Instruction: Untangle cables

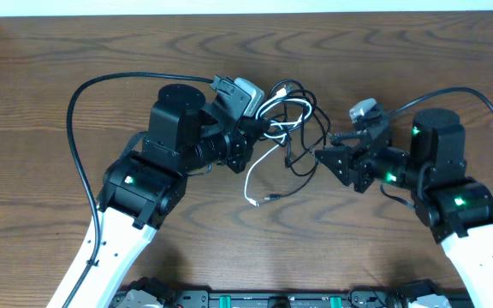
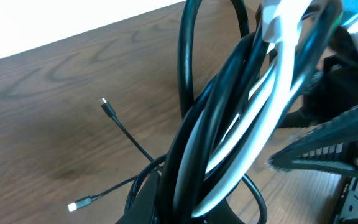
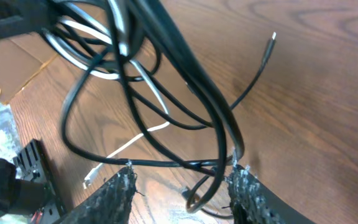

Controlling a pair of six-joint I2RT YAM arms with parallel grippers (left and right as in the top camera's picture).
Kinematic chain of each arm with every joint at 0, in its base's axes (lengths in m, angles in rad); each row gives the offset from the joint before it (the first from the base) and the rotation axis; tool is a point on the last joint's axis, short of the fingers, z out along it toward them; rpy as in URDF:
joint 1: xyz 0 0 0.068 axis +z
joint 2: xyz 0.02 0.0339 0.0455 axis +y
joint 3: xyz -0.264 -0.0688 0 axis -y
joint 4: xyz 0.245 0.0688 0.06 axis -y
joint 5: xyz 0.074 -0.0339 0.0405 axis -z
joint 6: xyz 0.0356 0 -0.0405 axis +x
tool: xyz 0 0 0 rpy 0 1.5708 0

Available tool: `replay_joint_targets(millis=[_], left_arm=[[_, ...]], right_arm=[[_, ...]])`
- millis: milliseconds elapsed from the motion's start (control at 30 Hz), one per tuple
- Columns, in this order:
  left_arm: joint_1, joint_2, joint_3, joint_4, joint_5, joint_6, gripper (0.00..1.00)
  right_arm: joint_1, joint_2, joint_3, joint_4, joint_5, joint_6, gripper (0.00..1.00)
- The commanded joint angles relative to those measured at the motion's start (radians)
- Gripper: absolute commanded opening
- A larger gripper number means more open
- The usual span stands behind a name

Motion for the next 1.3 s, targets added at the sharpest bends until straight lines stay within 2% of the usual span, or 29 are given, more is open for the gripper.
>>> replay_joint_targets(millis=[0,100,300,433,600,700,833,933,1100,1267], left_arm=[[0.003,-0.003,0.016,0.008,0.003,-0.081,0.08],[0.003,-0.003,0.016,0.008,0.027,-0.126,0.07],[0.003,-0.002,0.016,0.008,0.191,-0.126,0.08],[0.003,-0.002,0.016,-0.005,0.259,-0.126,0.08],[0.004,-0.002,0.016,-0.042,0.259,-0.119,0.08],[0.004,-0.002,0.016,-0.059,0.214,-0.111,0.08],[0.004,-0.002,0.016,-0.097,0.069,-0.111,0.08],[0.004,-0.002,0.016,-0.121,-0.030,-0.111,0.07],[0.004,-0.002,0.016,-0.135,-0.130,-0.111,0.07],[0.004,-0.002,0.016,-0.135,-0.161,-0.111,0.08]], right_arm=[[-0.004,0.035,0.011,0.004,-0.013,0.014,0.47],[-0.004,0.064,0.011,0.017,-0.012,0.014,0.48],[-0.004,0.129,0.011,0.064,0.023,0.014,0.47],[-0.004,0.163,0.011,0.064,0.138,0.014,0.45],[-0.005,0.189,0.011,0.021,0.352,0.035,0.38],[-0.010,0.189,0.011,-0.037,0.570,0.120,0.34],[-0.023,0.189,0.011,-0.140,0.825,0.208,0.35],[-0.033,0.189,0.011,-0.209,0.943,0.217,0.35],[-0.048,0.189,0.011,-0.245,1.008,0.217,0.36],[-0.053,0.189,0.011,-0.244,0.997,0.217,0.38]])
